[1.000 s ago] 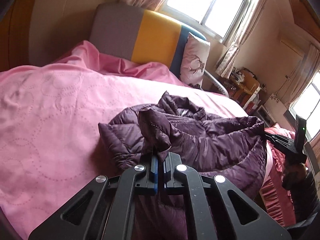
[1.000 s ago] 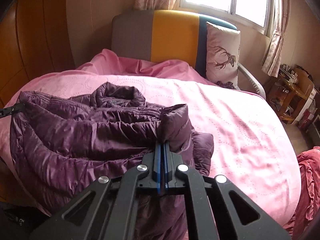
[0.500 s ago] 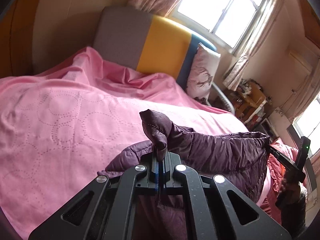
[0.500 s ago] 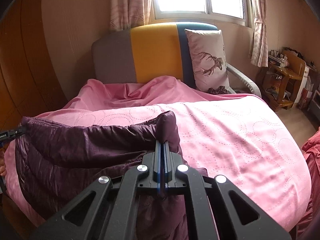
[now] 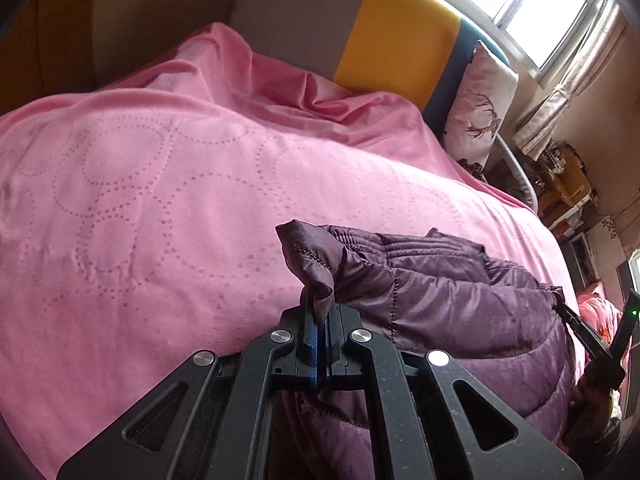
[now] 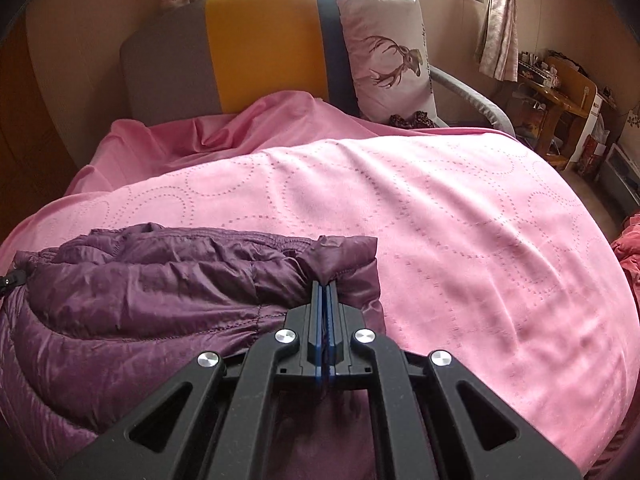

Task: Fold large clothes

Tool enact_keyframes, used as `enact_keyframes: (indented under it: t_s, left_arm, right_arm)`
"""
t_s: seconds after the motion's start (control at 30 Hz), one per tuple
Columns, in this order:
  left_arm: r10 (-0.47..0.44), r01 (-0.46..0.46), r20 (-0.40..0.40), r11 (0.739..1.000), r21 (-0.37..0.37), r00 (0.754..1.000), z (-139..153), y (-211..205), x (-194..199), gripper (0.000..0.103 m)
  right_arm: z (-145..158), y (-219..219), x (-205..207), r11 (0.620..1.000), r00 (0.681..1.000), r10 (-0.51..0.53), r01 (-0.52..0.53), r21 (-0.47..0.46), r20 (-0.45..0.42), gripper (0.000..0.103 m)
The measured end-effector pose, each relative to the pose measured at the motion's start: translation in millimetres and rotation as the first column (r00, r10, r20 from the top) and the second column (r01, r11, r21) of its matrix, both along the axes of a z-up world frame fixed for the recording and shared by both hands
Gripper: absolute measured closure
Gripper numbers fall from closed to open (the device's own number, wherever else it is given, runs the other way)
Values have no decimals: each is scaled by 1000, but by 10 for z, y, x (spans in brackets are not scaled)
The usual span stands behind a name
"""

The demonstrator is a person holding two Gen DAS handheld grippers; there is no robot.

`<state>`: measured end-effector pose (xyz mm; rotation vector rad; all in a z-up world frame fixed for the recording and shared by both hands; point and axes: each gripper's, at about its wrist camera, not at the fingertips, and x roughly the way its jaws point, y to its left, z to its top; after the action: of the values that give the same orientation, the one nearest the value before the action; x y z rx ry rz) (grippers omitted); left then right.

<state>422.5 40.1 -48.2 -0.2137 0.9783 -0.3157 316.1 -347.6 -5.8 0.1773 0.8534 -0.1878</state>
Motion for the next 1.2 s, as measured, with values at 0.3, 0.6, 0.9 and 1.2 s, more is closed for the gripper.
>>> enact_keyframes:
  t_s: [0.3,0.6,0.9,1.2]
  left_arm:
    - [23,-23,-6,998,65,1000,-380,-153,-33,101]
    - [161,-177,186,982,71,969,259,82,-562,48]
    - [20,-29,313,999,24,949,376,-586,-1390,44]
    - [-13,-4,239,998,68,971,-258,-685,-1374,43]
  right_arm:
    - [-517,115,187,998,997,7,-12,-65,-74,101]
    - [-133,76,-110,999,999,29,-29,-28,14,63]
    - [307,1011,-698,985,963,173,-171,-28,205,36]
    - [-293,1439,-604,971,967,225,-211,-114,122,28]
